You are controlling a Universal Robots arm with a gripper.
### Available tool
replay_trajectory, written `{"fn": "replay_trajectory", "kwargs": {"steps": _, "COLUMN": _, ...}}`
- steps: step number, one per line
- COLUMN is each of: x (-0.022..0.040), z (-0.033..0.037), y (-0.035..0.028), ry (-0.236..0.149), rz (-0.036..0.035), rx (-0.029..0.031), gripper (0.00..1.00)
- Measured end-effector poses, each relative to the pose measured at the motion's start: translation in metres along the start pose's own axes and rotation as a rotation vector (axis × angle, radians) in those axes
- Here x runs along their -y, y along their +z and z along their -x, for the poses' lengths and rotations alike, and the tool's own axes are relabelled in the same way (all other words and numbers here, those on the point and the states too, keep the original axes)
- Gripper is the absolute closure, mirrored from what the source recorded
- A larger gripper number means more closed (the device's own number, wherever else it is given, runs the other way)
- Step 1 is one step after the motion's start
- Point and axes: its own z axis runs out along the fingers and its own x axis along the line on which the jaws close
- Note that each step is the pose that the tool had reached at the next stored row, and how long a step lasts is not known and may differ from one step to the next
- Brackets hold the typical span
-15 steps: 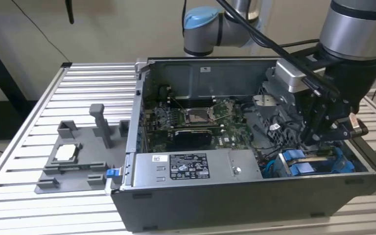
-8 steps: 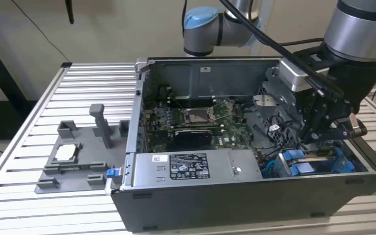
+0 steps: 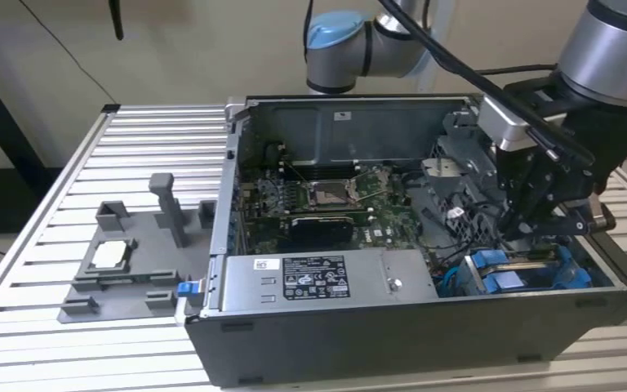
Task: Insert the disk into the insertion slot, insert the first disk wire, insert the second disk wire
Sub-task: 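Insert the second disk wire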
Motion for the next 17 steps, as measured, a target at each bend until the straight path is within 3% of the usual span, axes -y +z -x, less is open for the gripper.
{"fn": "replay_trajectory", "kwargs": {"steps": 1, "x": 0.0016, "z": -0.0007, "y": 0.0002, "ry": 0.001, "rz": 0.0112, "rx": 0.0020, "gripper": 0.84}}
{"fn": "replay_trajectory", "kwargs": {"steps": 4, "x": 0.0074, "z": -0.0021, "y": 0.0020, "ry": 0.002, "rz": 0.0111, "rx": 0.0092, "gripper": 0.84}}
{"fn": "replay_trajectory", "kwargs": {"steps": 6, "x": 0.0124, "z": -0.0032, "y": 0.0027, "ry": 0.002, "rz": 0.0119, "rx": 0.0104, "gripper": 0.84}}
{"fn": "replay_trajectory", "kwargs": {"steps": 7, "x": 0.0145, "z": -0.0040, "y": 0.0028, "ry": 0.003, "rz": 0.0181, "rx": 0.0115, "gripper": 0.84}}
{"fn": "replay_trajectory", "kwargs": {"steps": 9, "x": 0.0178, "z": -0.0054, "y": 0.0029, "ry": 0.004, "rz": 0.0389, "rx": 0.0144, "gripper": 0.84}}
{"fn": "replay_trajectory", "kwargs": {"steps": 13, "x": 0.0202, "z": -0.0072, "y": 0.0035, "ry": 0.006, "rz": 0.0575, "rx": 0.0176, "gripper": 0.84}}
{"fn": "replay_trajectory", "kwargs": {"steps": 16, "x": 0.0206, "z": -0.0080, "y": 0.0036, "ry": 0.010, "rz": 0.0791, "rx": 0.0203, "gripper": 0.84}}
{"fn": "replay_trajectory", "kwargs": {"steps": 17, "x": 0.0206, "z": -0.0080, "y": 0.0036, "ry": 0.010, "rz": 0.0799, "rx": 0.0203, "gripper": 0.84}}
